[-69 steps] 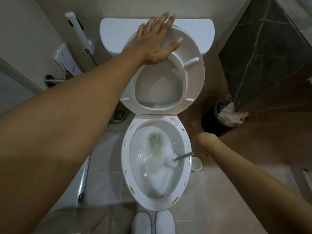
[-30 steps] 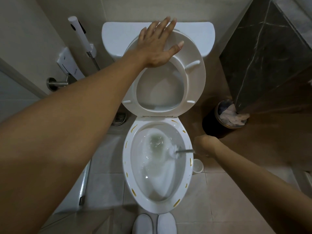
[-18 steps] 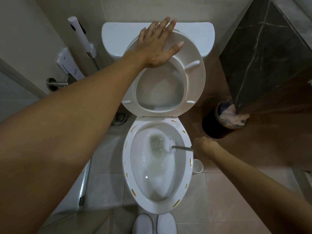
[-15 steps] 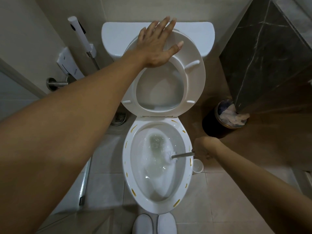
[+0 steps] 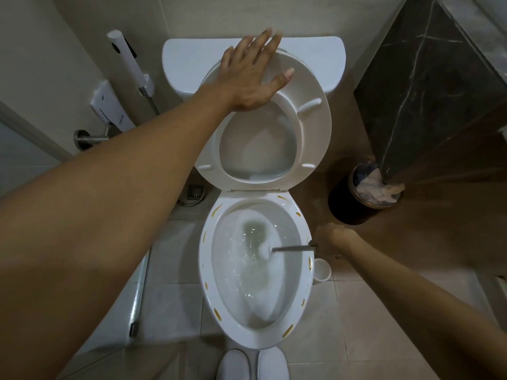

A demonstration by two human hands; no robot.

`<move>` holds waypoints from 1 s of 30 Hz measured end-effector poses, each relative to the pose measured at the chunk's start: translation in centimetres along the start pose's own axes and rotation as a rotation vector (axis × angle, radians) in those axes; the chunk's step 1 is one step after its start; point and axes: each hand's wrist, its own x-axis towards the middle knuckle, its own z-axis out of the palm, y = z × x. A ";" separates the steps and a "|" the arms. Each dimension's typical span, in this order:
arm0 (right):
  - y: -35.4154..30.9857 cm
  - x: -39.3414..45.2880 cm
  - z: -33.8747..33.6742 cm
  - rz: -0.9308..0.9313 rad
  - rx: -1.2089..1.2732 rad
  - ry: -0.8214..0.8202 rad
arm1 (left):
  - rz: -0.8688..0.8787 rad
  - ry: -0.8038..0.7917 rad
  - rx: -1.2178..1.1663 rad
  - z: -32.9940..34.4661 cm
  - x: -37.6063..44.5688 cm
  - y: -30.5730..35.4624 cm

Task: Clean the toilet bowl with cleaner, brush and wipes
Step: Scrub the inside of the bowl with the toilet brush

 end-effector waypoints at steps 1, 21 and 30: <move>-0.2 0.3 0.2 0.017 0.011 0.032 | 0.000 0.000 -0.001 0.0 0.0 0.0; -5.5 -0.8 5.1 -0.045 0.403 0.151 | 0.011 0.018 0.016 0.3 0.1 -0.1; -4.9 0.0 8.3 0.082 0.925 0.122 | 0.010 0.015 0.022 0.3 0.2 -0.1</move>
